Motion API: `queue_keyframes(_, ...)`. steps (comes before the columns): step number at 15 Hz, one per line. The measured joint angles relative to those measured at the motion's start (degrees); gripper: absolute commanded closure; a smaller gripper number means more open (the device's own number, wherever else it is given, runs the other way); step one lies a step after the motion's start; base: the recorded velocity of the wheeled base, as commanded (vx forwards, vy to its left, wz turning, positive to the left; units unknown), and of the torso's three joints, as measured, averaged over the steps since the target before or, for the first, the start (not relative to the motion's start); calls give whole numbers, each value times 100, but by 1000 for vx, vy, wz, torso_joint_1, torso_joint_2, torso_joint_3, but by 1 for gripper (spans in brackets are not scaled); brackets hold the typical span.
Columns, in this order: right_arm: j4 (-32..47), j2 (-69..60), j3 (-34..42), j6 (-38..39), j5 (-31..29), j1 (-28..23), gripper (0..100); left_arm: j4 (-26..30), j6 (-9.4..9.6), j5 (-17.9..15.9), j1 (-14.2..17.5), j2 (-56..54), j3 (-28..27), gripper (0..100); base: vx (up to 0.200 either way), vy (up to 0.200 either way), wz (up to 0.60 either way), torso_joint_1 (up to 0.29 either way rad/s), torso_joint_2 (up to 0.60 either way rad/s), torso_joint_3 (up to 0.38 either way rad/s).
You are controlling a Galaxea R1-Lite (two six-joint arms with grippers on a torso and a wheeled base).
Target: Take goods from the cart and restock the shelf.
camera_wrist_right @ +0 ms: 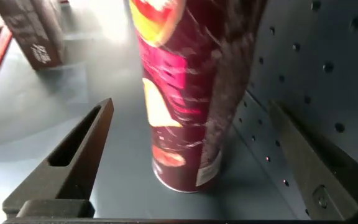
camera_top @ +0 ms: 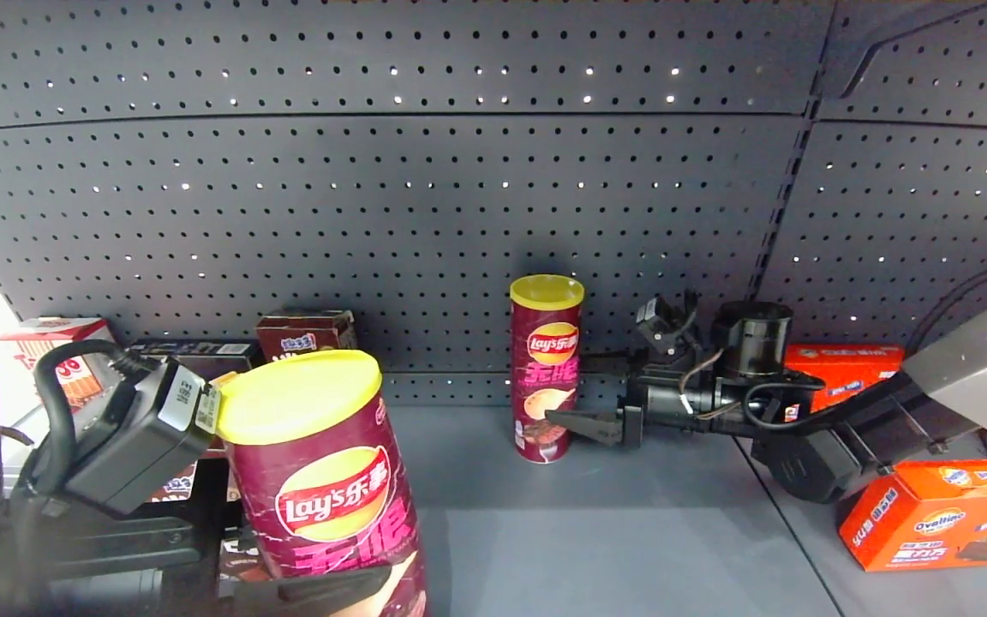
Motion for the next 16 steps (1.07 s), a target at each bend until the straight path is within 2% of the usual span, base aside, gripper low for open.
queue_keyframes(6, -9, 456, -311, -2, 65, 119, 0, -2, -2, 11, 9, 17, 4, 100, 0, 0, 0, 0, 0, 0)
queue_keyframes(8, -30, 546, -330, 2, 67, 168, 0, -13, 1, 6, 96, 41, 11, 100, 0, 0, 0, 0, 0, 0)
queue_keyframes(11, -78, 690, -419, 11, 71, 227, 0, -228, 4, 6, 144, 116, -11, 100, 0, 0, 0, 0, 0, 0)
queue_keyframes(12, -78, 742, -514, 18, 60, 254, 100, -288, 4, 11, 150, 141, -9, 100, 0, 0, 0, 0, 0, 0)
queue_keyframes(16, -78, 839, -636, 27, 27, 306, 100, -285, 6, 13, 157, 182, 65, 100, 0, 0, 0, 0, 0, 0)
